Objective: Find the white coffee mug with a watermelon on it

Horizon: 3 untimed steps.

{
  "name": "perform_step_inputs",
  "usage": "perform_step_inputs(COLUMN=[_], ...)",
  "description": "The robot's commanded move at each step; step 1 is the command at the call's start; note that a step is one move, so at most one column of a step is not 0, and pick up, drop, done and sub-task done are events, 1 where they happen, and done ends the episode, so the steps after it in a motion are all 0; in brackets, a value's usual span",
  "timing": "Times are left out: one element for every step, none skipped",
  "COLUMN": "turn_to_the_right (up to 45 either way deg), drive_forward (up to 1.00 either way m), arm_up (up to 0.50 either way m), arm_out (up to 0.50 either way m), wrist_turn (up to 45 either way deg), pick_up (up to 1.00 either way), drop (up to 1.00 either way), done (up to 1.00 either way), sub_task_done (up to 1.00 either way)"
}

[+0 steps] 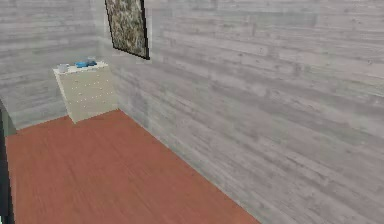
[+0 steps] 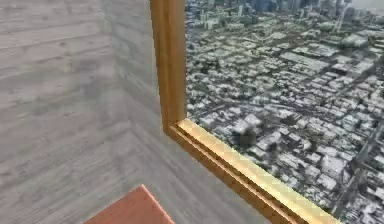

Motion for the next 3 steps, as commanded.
perform_step_inputs(turn_to_the_right=[-15.0,0.0,-24.0], drive_forward=[0.00,0.50,0.00], arm_up=[0.00,0.00,0.00], arm_out=[0.00,0.00,0.00], wrist_turn=[0.0,0.0,0.0], pick_up=[0.00,0.00,0.00], drop=[0.00,0.00,0.00], done=[0.00,0.00,0.00], sub_task_done=[0.00,0.00,0.00])
